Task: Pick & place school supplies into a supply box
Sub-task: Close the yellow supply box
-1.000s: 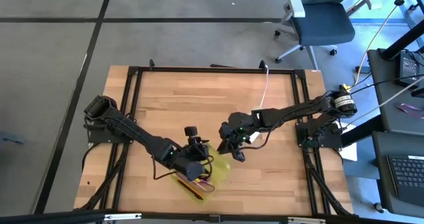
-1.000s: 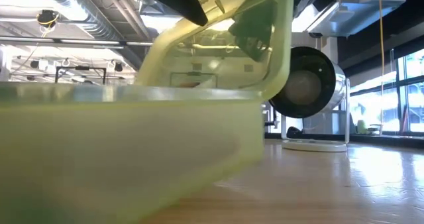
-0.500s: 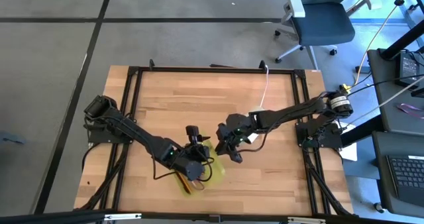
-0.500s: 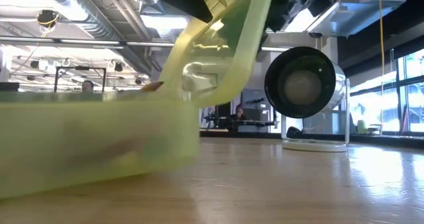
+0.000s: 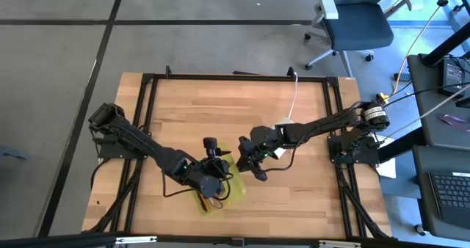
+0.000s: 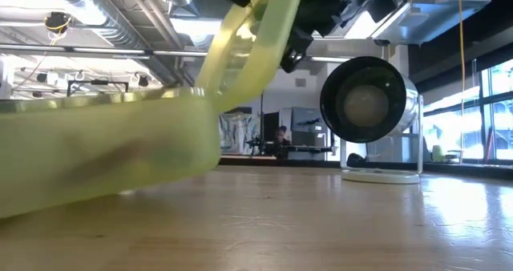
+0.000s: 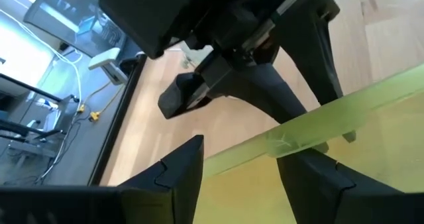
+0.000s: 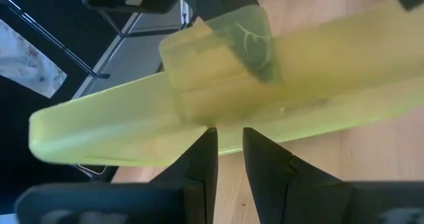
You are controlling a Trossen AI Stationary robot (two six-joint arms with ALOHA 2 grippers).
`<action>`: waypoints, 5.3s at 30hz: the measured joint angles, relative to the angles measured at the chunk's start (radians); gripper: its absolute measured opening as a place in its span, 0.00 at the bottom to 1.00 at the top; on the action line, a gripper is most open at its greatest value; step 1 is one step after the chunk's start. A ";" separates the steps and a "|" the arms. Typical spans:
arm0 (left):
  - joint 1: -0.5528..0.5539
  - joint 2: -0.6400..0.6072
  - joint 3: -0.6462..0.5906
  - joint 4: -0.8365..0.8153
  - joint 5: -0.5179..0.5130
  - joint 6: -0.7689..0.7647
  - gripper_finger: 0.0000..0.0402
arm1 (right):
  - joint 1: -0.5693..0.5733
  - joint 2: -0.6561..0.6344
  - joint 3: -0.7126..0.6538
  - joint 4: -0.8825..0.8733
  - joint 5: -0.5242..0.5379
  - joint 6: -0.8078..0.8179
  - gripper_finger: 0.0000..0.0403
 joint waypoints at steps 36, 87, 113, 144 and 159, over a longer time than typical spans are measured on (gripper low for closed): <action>0.058 0.000 0.000 -0.086 0.239 -0.069 0.48 | 0.000 -0.001 0.000 0.016 0.002 0.027 0.19; 0.108 -0.003 0.001 -0.096 0.356 -0.014 0.47 | 0.000 -0.001 0.000 0.049 0.002 0.029 0.19; 0.108 -0.003 0.001 -0.093 0.390 -0.023 0.21 | 0.018 -0.001 0.000 0.049 0.032 0.028 0.19; 0.053 -0.082 0.000 -0.263 0.427 -0.280 0.00 | -0.019 -0.035 0.000 -0.213 0.026 0.053 0.19; -0.278 -0.111 -0.001 -0.574 0.564 -1.211 0.01 | -0.019 -0.035 0.000 -0.312 -0.008 0.065 0.19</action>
